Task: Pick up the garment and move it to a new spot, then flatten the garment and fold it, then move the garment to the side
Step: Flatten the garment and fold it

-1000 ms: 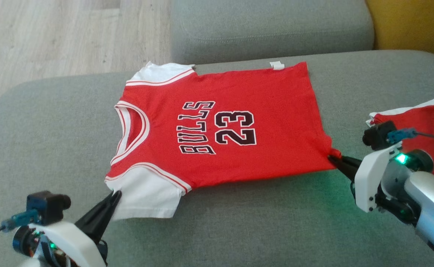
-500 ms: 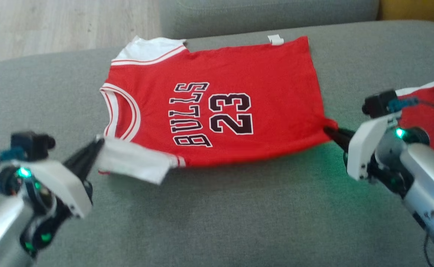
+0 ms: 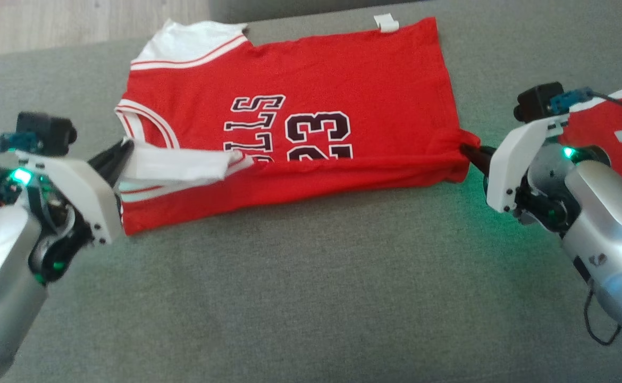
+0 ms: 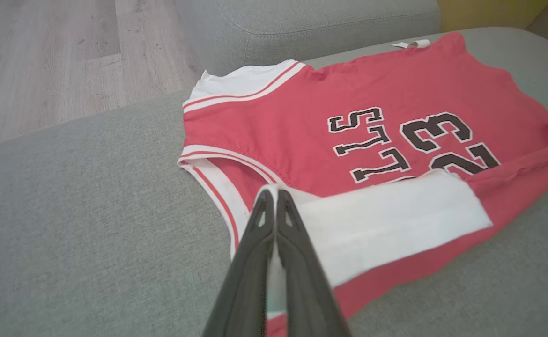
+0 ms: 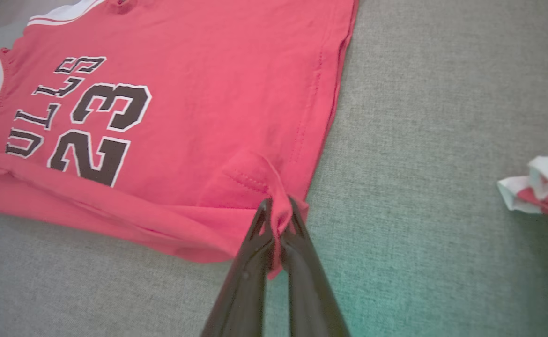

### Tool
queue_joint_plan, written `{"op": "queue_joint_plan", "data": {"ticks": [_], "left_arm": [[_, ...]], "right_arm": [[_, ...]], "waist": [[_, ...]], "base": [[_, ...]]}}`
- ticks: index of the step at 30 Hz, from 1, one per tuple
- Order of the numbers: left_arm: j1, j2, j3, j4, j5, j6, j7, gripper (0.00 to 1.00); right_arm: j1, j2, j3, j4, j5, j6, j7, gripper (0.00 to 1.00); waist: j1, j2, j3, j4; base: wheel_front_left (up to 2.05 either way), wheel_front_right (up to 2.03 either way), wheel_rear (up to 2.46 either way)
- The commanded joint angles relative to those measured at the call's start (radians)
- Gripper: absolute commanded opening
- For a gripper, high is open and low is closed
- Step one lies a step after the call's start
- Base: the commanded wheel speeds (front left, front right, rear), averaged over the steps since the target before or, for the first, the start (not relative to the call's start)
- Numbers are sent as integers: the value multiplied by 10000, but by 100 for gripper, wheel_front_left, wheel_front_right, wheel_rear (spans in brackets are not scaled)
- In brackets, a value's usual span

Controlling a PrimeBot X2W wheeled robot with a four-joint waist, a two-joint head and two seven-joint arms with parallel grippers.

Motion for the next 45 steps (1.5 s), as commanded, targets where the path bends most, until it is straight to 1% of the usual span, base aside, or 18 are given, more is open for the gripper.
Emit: {"op": "queue_joint_plan", "data": {"ticks": [1,6,11,20,21,22,26,29,31,33,34,36,38,39,40,42,45], "left_arm": [[-751,331,370,20,91,-73,-60,0],[-1406,140,23,905,435,-159,-242,0],[-1889,-82,-204,1650,557,-198,-580,0],[-2532,-453,-874,2332,571,-219,-890,0],[-2576,-484,-952,2391,539,-219,-911,29],[-2635,-505,-1008,2475,560,-220,-992,100],[-2804,-700,-1028,2878,591,-220,-1569,100],[-2933,-885,-803,3129,606,-143,-2430,100],[-3008,-1021,-585,3179,652,9,-3257,100],[-3041,-1131,-391,3077,828,197,-4366,100],[-3014,-1195,-303,2975,956,342,-5005,100],[-2783,-1438,52,2767,923,725,-5681,100],[-2428,-1622,368,2346,971,995,-5894,100],[-2428,-1622,368,2346,971,995,-5894,100],[-2202,-1708,582,2081,978,1132,-5932,100],[-1723,-1824,1258,1230,1213,1475,-5949,100],[-655,-2056,2132,-102,1842,1862,-5954,100]], "right_arm": [[-321,37,-10,-121,-99,-7,-108,0],[-682,253,93,251,-133,-7,-338,0],[-1054,433,243,583,-172,-7,-668,0],[-1452,504,698,969,-110,-7,-1075,0],[-1511,487,746,1018,-161,-7,-1217,68],[-1542,499,759,1093,-153,-7,-1330,100],[-1678,563,758,1208,-81,-7,-2019,100],[-1772,584,507,1237,79,-7,-2946,100],[-1865,551,340,1277,24,-7,-3721,100],[-1888,596,91,1259,18,-7,-4637,100],[-1880,598,50,1210,-79,-7,-5094,100],[-1787,666,-257,1175,-74,-7,-5972,100],[-1680,706,-532,1119,-238,-7,-6470,100],[-1680,706,-532,1119,-238,-7,-6470,100],[-1599,734,-753,1060,-317,-7,-6610,100],[-1380,812,-1364,873,-534,-7,-6732,100],[-754,945,-2751,-131,-1420,-7,-6750,100]], "waist": [[-1,0,139,-42],[-1,0,417,-75],[-1,0,595,-28],[-1,0,883,119],[-1,0,910,127],[-1,0,929,135],[-1,0,901,148],[-1,0,758,150],[-1,0,616,165],[-1,0,427,174],[-1,0,317,185],[-1,0,78,212],[-1,0,-157,237],[-1,0,-157,237],[-1,0,-279,251],[-1,0,-492,274],[-1,0,-764,324]], "base": [[0,0,0],[0,0,0],[0,0,0],[0,0,0],[0,0,0],[0,0,0],[0,0,0],[0,0,0],[0,0,0],[0,0,0],[0,0,0],[0,0,0],[0,0,0],[0,0,0],[0,0,0],[0,0,0],[0,0,0]]}}
